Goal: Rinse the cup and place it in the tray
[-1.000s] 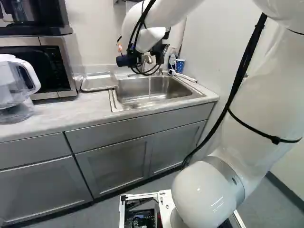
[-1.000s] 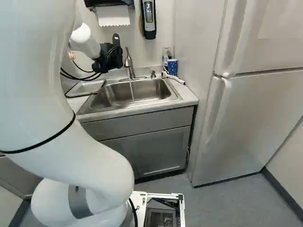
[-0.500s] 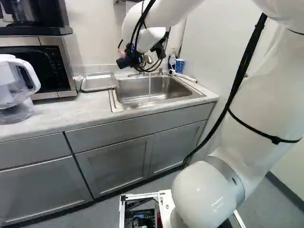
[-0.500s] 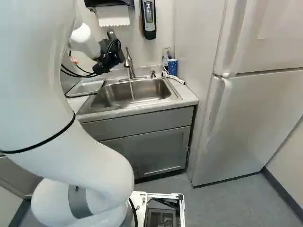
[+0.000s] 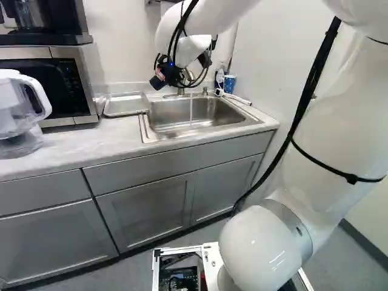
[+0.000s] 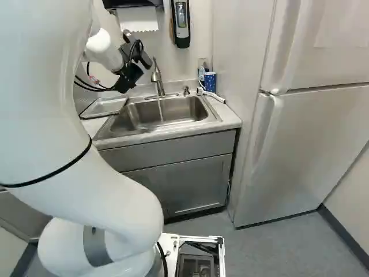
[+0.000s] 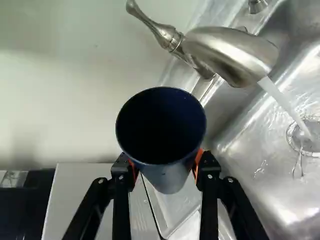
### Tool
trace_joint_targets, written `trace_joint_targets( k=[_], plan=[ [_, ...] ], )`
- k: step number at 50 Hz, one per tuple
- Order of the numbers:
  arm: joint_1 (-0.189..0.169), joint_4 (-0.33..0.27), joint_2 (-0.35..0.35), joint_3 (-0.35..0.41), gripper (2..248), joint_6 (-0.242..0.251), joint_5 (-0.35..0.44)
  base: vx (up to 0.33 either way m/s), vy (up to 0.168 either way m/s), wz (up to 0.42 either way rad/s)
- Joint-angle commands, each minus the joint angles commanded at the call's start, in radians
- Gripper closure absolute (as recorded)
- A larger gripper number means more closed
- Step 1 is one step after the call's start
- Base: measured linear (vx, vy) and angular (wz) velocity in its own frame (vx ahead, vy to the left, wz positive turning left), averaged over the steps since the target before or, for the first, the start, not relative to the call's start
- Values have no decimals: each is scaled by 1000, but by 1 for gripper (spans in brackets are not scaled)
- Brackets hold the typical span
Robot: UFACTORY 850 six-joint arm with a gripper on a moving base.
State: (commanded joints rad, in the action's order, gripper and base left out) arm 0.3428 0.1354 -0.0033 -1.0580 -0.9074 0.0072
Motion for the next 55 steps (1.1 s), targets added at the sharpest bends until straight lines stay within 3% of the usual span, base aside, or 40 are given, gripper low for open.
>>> trace_joint_targets(
  k=[55],
  plan=[
    [0, 0, 0, 0, 127, 578, 0, 0, 0, 0]
  ],
)
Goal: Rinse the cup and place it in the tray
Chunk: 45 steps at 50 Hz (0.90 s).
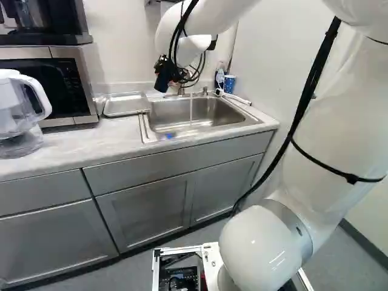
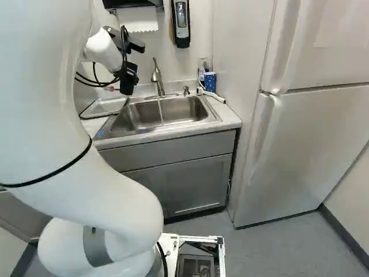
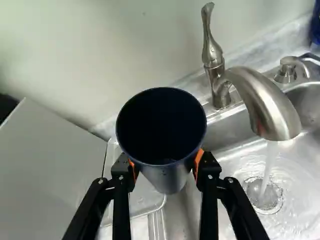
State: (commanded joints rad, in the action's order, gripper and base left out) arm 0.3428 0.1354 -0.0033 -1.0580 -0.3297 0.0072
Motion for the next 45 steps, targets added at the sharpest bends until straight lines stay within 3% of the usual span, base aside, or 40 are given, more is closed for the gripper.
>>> trace_joint_targets(
  k=[33, 45],
  plan=[
    [0, 0, 0, 0, 127, 349, 0, 0, 0, 0],
    [0, 0, 0, 0, 127, 350, 0, 0, 0, 0]
  ],
)
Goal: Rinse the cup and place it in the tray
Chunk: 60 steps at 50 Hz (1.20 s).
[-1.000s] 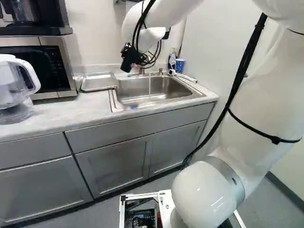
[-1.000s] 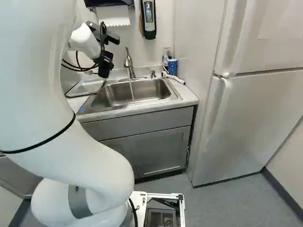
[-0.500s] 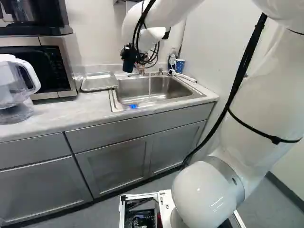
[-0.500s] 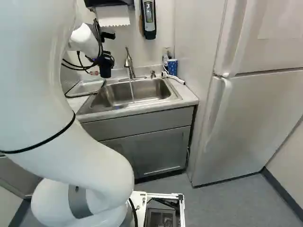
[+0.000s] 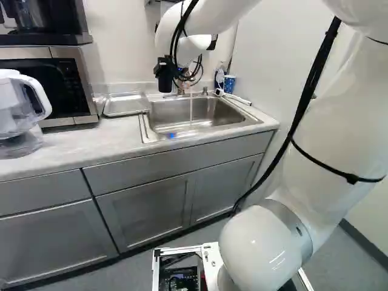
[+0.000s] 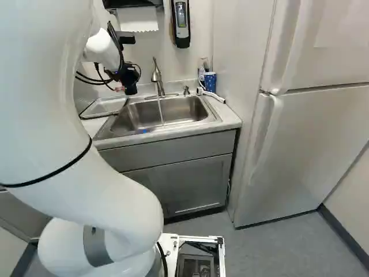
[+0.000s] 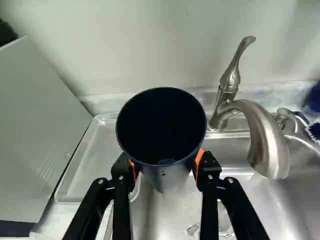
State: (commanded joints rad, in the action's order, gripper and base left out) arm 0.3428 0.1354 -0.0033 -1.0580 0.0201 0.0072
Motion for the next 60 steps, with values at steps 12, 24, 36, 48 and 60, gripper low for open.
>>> trace_joint_targets(
  k=[12, 24, 36, 48, 60],
  plan=[
    [11, 0, 25, -25, 127, 0, 0, 0, 0, 0],
    [37, 0, 67, -69, 127, 0, 0, 0, 0, 0],
    [66, 0, 103, -106, 127, 0, 0, 0, 0, 0],
    [94, 0, 139, -144, 127, 0, 0, 0, 0, 0],
    [122, 0, 175, -183, 127, 0, 9, 0, 0, 0]
  ],
)
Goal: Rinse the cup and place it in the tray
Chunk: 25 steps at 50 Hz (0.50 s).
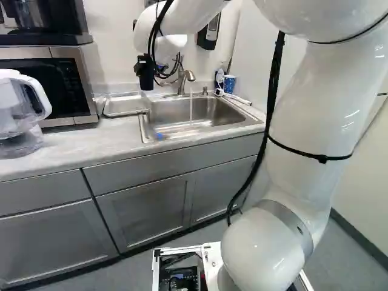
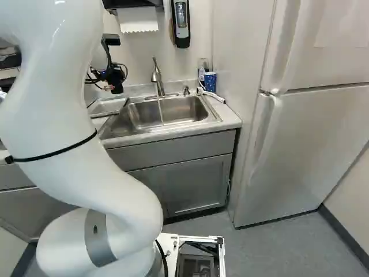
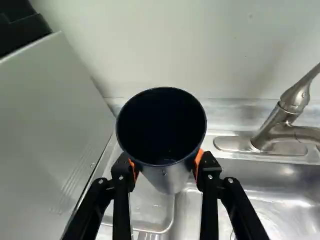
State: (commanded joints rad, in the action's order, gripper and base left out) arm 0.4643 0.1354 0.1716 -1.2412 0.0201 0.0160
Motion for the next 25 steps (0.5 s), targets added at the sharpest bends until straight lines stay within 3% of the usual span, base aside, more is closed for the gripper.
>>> trace_joint_targets(
  k=[25],
  plan=[
    [38, 0, 74, -41, 127, 0, 84, 0, 0, 0]
  ],
)
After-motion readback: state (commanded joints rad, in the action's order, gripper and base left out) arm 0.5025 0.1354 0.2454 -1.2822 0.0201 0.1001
